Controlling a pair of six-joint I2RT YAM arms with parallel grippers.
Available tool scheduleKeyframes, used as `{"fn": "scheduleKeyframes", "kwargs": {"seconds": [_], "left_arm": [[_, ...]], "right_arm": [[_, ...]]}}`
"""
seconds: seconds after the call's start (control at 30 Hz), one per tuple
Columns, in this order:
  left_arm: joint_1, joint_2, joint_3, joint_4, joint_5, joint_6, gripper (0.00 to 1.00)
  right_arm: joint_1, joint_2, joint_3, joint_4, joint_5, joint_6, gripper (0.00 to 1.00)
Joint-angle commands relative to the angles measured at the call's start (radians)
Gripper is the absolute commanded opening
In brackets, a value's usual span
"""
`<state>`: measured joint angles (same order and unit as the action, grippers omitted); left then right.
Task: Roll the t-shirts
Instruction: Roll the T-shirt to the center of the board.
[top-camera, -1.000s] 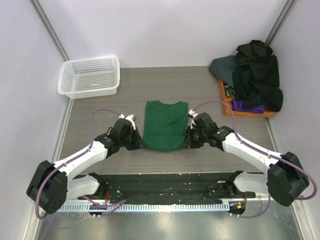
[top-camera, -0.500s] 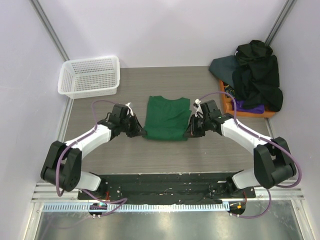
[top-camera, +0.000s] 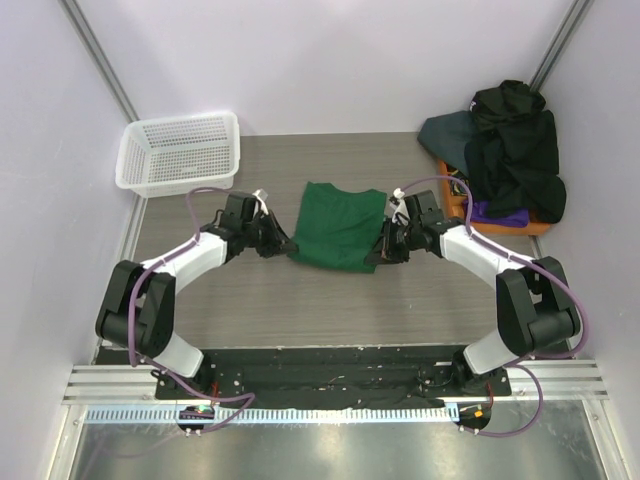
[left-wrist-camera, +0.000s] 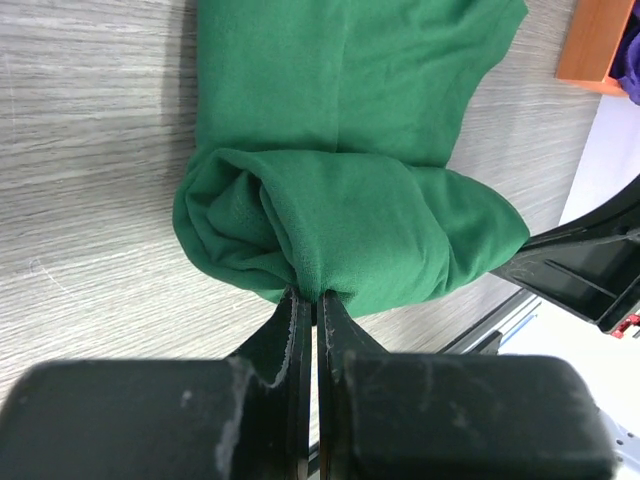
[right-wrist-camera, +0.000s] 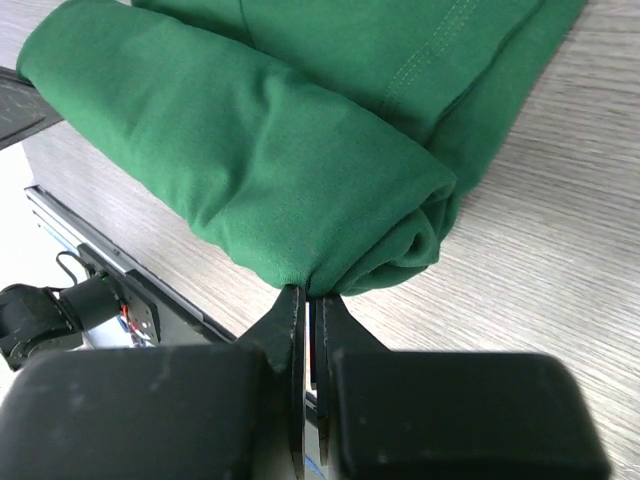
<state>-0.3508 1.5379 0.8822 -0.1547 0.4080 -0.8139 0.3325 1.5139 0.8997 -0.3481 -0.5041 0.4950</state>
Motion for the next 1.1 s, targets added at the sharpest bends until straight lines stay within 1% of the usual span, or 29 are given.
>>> {"fn": "scheduleKeyframes", "kwargs": {"seconds": [0.0, 0.2, 0.3, 0.43, 0.47, 0.57, 0.6, 0.67, 0.77, 0.97, 1.07], "left_arm": [[0.003, -0.062, -0.038, 0.05, 0.038, -0.01, 0.03], [0.001, -0.177, -0.193, 0.043, 0.037, 0.007, 0.03], [-0.007, -0.245, -0.259, 0.027, 0.043, 0.018, 0.03], [-0.025, -0.361, -0.328, -0.042, 0.025, 0.033, 0.02], [-0.049, -0.424, -0.341, -0.06, 0.019, 0.024, 0.02], [-0.101, -0.517, -0.376, -0.103, -0.027, -0.016, 0.02], [-0.109, -0.563, -0.381, -0.117, -0.038, -0.031, 0.02], [-0.114, -0.597, -0.39, -0.144, -0.058, -0.037, 0.03], [-0.114, -0.595, -0.355, -0.175, -0.078, -0.019, 0.03], [-0.112, -0.469, -0.243, -0.226, -0.113, 0.024, 0.03], [-0.091, -0.412, -0.187, -0.227, -0.1, 0.036, 0.04]], "right_arm": [[0.002, -0.066, 0.002, 0.034, -0.048, 0.005, 0.01], [0.03, -0.17, -0.126, 0.02, -0.042, 0.016, 0.01], [0.069, -0.236, -0.186, 0.011, -0.031, 0.031, 0.01], [0.146, -0.322, -0.263, -0.011, 0.004, 0.077, 0.01], [0.172, -0.363, -0.277, -0.011, 0.007, 0.089, 0.01], [0.206, -0.426, -0.317, -0.02, 0.027, 0.134, 0.01], [0.209, -0.466, -0.326, -0.025, 0.032, 0.143, 0.01], [0.211, -0.495, -0.335, -0.035, 0.041, 0.157, 0.01], [0.209, -0.498, -0.306, -0.061, 0.058, 0.146, 0.01], [0.201, -0.414, -0.22, -0.103, 0.128, 0.111, 0.01], [0.174, -0.368, -0.183, -0.104, 0.119, 0.093, 0.01]]}}
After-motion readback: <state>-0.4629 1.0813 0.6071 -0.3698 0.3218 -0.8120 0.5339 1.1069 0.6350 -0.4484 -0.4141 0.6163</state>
